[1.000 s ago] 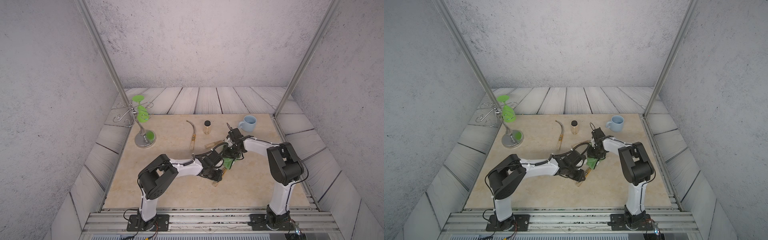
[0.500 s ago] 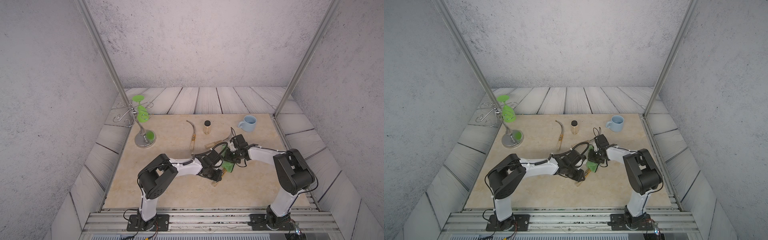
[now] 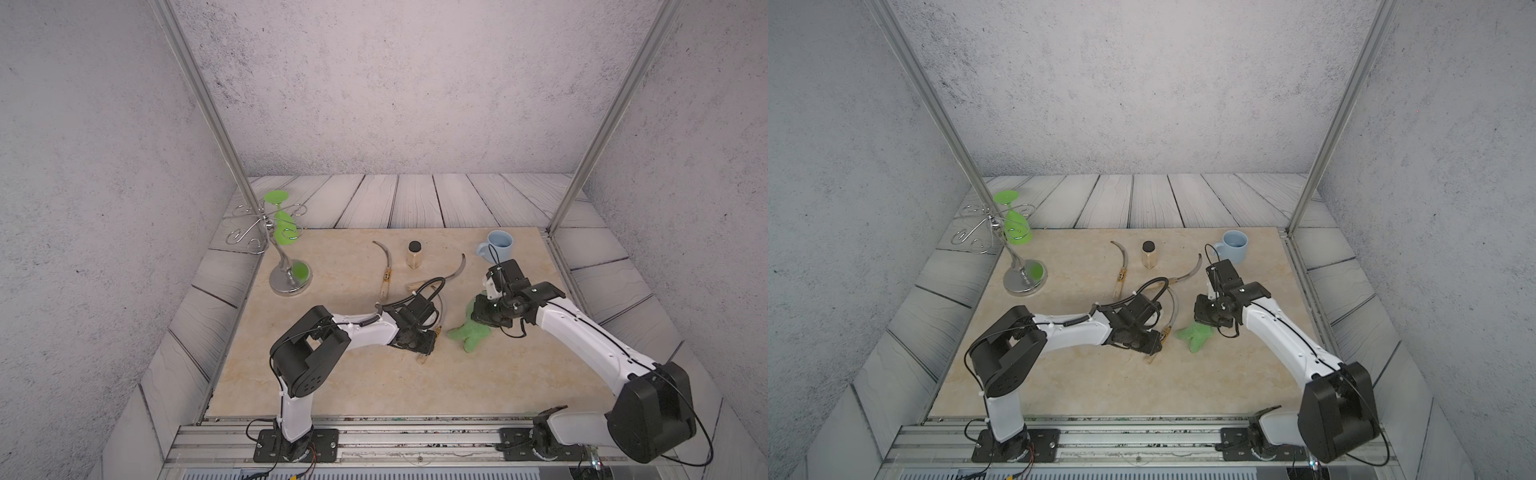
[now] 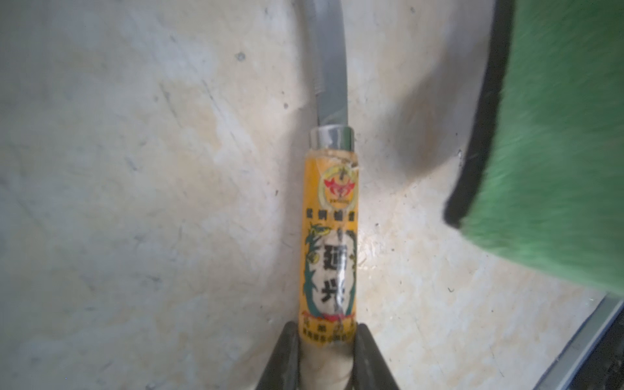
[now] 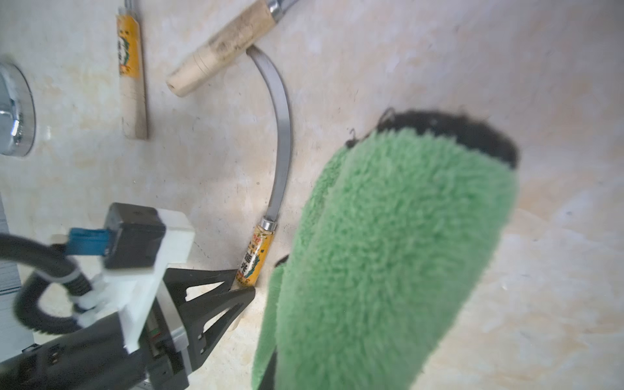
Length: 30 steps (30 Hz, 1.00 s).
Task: Wipe small sickles with rags
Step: Wipe the small sickle, then adjust the small sickle at the center of the board.
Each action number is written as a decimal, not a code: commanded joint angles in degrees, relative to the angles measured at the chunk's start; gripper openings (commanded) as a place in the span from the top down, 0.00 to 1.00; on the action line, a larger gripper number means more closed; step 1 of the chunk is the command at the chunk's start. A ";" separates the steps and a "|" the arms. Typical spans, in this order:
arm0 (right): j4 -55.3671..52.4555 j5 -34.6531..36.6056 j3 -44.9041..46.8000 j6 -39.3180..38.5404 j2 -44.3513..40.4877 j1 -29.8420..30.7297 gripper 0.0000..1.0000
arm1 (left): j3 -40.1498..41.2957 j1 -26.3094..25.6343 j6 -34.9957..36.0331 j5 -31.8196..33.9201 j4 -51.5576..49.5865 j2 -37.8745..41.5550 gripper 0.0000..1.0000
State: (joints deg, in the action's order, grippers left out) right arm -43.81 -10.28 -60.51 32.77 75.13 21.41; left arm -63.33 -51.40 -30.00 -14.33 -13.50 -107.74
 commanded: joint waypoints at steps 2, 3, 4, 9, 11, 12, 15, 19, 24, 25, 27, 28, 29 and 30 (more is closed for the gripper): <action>-6.90 3.01 0.15 -3.40 -2.76 -1.02 0.83 | -1.78 0.15 1.26 2.89 -7.80 -0.75 0.73; -6.95 2.92 0.66 -3.59 -3.09 -1.15 0.83 | -2.69 0.15 1.67 3.13 -8.71 -1.08 0.70; -6.82 2.82 1.27 -3.76 -3.43 -1.30 0.83 | -3.74 0.17 2.17 3.33 -9.62 -1.47 0.67; -5.94 2.20 3.92 -4.14 -5.61 -1.89 0.83 | -8.59 0.14 4.45 3.61 -13.24 -4.61 0.61; -6.06 1.96 4.47 -4.55 -6.32 -2.22 0.83 | -10.52 0.13 5.09 3.93 -14.45 -6.03 0.60; -6.18 1.94 4.74 -4.73 -6.62 -2.40 0.83 | -11.44 0.15 5.34 4.03 -14.91 -6.72 0.60; -6.29 1.59 5.38 -5.39 -7.44 -3.01 0.83 | -14.14 0.13 6.06 4.43 -16.27 -8.75 0.59; -6.20 0.99 6.11 -6.04 -7.95 -3.81 0.83 | -16.93 0.14 6.67 4.83 -17.62 -11.00 0.59; -5.94 0.46 6.77 -6.68 -8.07 -4.78 0.83 | -17.71 0.12 6.58 4.56 -17.63 -12.06 0.82; -5.85 0.40 6.85 -6.83 -8.09 -4.92 0.83 | -17.57 0.07 6.50 4.67 -17.48 -12.04 0.89; -5.95 0.26 6.90 -7.10 -8.03 -5.20 0.83 | -17.47 0.15 6.50 4.87 -17.34 -11.89 0.99; -5.92 0.21 6.90 -7.20 -8.12 -5.34 0.83 | -17.37 0.15 6.51 5.00 -17.23 -11.58 1.00; -5.93 0.18 6.90 -7.28 -8.26 -5.41 0.83 | -17.35 0.14 6.58 4.97 -17.21 -11.30 1.00; -6.09 0.09 6.81 -7.44 -8.39 -5.57 0.83 | -17.06 0.07 6.61 4.86 -17.17 -10.68 1.00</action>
State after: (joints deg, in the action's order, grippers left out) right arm -49.28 -9.54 -53.80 26.46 68.82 16.27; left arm -81.14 -51.40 -23.99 -10.50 -28.08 -117.84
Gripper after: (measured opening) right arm 0.172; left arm 0.245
